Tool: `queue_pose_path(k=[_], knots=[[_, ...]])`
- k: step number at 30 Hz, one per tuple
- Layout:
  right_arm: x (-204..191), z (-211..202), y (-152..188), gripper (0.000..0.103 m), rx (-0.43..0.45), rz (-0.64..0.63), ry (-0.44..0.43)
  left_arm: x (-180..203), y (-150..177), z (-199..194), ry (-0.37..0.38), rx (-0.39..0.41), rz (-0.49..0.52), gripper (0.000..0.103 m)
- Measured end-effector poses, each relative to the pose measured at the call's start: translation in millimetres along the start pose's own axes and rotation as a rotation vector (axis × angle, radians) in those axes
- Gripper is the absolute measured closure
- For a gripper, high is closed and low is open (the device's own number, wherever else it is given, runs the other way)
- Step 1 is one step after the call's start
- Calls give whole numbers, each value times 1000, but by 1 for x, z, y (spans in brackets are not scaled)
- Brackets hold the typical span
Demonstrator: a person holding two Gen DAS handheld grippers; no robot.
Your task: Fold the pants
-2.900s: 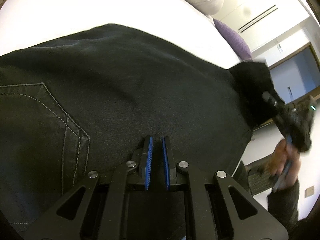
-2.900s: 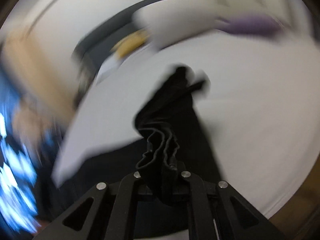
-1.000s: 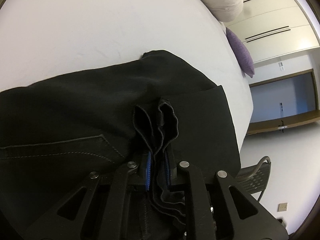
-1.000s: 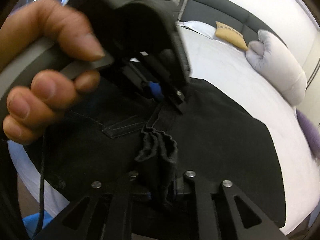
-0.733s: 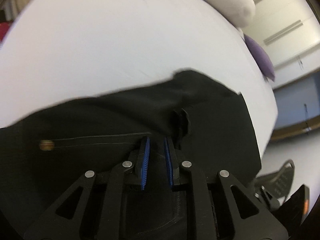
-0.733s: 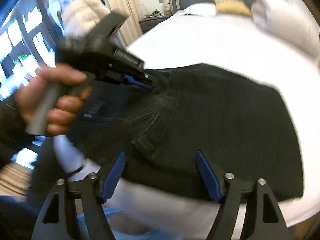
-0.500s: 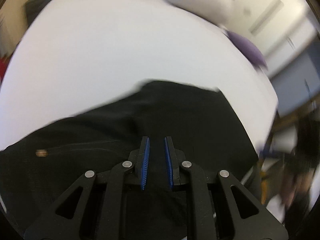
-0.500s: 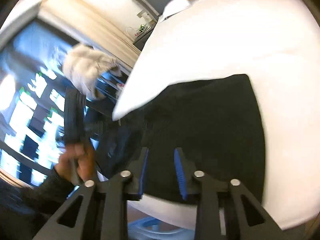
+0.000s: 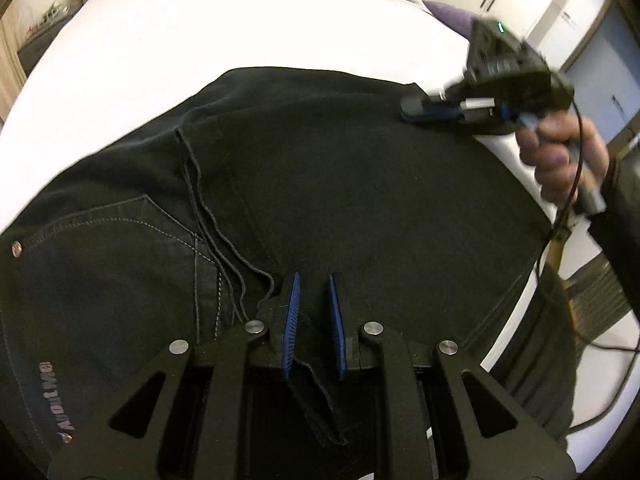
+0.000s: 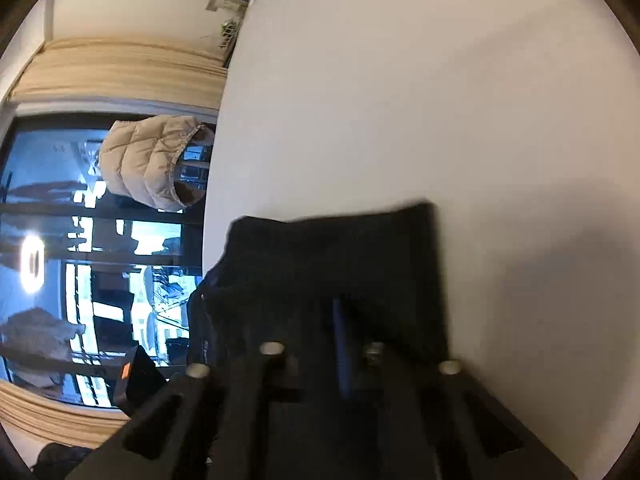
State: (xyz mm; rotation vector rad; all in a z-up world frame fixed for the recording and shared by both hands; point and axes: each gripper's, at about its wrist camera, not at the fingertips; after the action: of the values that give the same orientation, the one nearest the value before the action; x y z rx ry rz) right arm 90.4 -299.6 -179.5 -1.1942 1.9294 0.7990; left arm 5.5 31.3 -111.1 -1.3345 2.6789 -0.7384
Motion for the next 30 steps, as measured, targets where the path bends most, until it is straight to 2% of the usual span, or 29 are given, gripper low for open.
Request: queue_pose_path(k=[6, 9, 10, 12, 14, 16, 18, 20, 21, 22, 23, 24, 25, 27, 28, 29, 30], knots=[[13, -21, 58, 94, -10, -19, -4, -1, -3, 0, 34, 13, -29, 89], [25, -37, 100, 89, -7, -11, -38, -10, 2, -3, 30, 17, -29, 89], [29, -38, 114, 89, -5, -6, -39, 1, -1, 4, 31, 19, -32, 89], [38, -44, 135, 89, 15, 6, -62, -1, 0, 2, 38, 26, -43, 89], [46, -48, 147, 91, 48, 35, -81, -5, 0, 0, 41, 31, -46, 89], [55, -48, 152, 103, 77, 49, -70, -8, 2, 0, 44, 38, -51, 89], [59, -47, 151, 103, 84, 67, -75, -10, 6, 0, 45, 47, -56, 89], [41, -55, 154, 103, 108, 38, -11, -11, 8, -3, 48, 54, -68, 89], [21, -57, 156, 87, 134, -11, -7, -12, 10, -10, 45, 62, -74, 88], [8, -61, 161, 60, 157, -41, -55, -12, 12, -19, 31, 79, -72, 88], [-2, -65, 165, 46, 182, -52, -129, -11, 16, -32, 17, 112, -62, 88], [-8, -67, 167, 22, 211, -61, -178, -10, 22, -45, 13, 144, -59, 88], [-14, -66, 169, 11, 241, -77, -219, -12, 28, -59, 16, 171, -67, 88], [-11, -53, 164, 10, 251, -73, -243, -19, 47, -85, 35, 233, -103, 88], [-5, -46, 161, 10, 251, -44, -218, -23, 57, -98, 40, 261, -127, 88], [4, -34, 155, 14, 247, -7, -154, -29, 70, -112, 44, 287, -156, 88], [6, -27, 153, 33, 253, 4, -91, -34, 82, -123, 46, 308, -185, 88]])
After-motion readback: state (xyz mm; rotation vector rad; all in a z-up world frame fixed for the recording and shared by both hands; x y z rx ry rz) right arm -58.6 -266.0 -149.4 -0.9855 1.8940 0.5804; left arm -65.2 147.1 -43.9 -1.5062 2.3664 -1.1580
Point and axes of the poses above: each gripper's, at about its wrist camera, not at the fingertips, and z roughly the way its jaws point, x to its right, y to its underside, and after that the axes turned 11 degrees about z, right-handed
